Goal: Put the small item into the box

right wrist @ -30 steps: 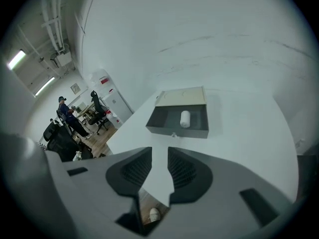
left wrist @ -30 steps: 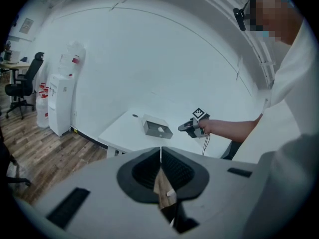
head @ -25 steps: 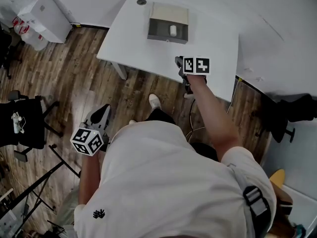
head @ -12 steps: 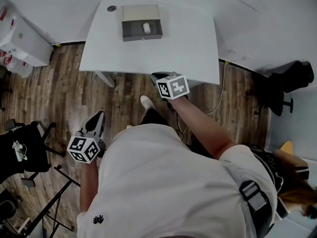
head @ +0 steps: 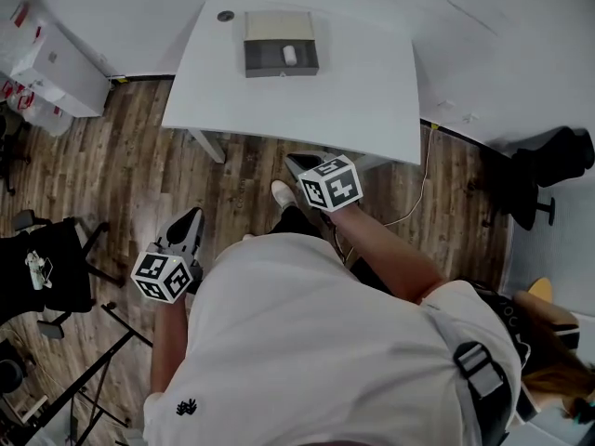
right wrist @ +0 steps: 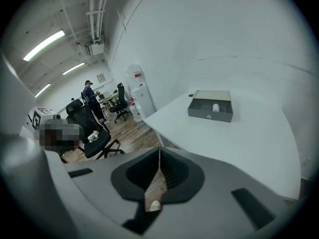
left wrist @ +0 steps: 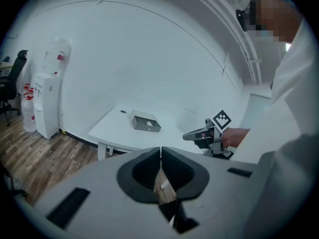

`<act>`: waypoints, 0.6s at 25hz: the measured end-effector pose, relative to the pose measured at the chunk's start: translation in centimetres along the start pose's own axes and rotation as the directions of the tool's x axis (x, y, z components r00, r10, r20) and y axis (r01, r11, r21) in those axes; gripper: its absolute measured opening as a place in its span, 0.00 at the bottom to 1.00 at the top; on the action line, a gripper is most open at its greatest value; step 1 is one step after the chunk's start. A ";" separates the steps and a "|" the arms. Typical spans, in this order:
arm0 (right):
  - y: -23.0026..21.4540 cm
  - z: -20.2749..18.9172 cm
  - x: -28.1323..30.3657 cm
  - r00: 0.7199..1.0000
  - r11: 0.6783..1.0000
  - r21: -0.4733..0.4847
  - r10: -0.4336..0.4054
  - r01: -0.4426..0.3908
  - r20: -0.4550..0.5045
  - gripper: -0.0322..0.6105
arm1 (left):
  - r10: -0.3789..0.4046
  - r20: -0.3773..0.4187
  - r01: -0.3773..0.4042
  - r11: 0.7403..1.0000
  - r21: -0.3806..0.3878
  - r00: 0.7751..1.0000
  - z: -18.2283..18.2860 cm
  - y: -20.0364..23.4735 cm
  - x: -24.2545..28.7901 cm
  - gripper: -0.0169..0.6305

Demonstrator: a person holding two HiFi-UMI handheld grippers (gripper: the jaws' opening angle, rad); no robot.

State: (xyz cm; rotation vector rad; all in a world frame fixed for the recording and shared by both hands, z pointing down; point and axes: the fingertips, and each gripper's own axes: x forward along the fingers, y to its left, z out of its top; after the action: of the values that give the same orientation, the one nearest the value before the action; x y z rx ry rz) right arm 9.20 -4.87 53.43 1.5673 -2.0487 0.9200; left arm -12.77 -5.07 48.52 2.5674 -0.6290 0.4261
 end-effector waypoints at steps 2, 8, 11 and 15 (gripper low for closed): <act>0.6 -0.2 0.0 1.000 1.000 -0.014 0.010 -0.010 0.002 0.07 | 0.003 0.003 -0.003 1.000 -0.003 1.000 -0.2 0.0 -0.1 0.05; 2.1 -0.6 -0.1 0.999 0.998 -0.044 0.034 -0.034 0.000 0.06 | 0.009 0.008 -0.009 1.000 -0.015 1.000 -0.8 0.1 -0.6 0.05; 2.6 -0.7 -0.2 0.999 0.998 -0.049 0.036 -0.035 0.007 0.06 | 0.008 0.009 -0.007 1.000 -0.019 1.000 -1.1 0.2 -0.8 0.05; 3.0 -0.7 -0.2 0.999 0.997 -0.062 0.037 -0.037 0.008 0.06 | 0.002 0.012 -0.002 1.000 -0.022 1.000 -1.2 0.1 -0.7 0.05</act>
State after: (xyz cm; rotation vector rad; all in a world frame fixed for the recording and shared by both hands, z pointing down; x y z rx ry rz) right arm 6.32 -3.79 53.04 1.5091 -2.0981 0.8564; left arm -13.61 -4.37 49.31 2.5503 -0.6366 0.4029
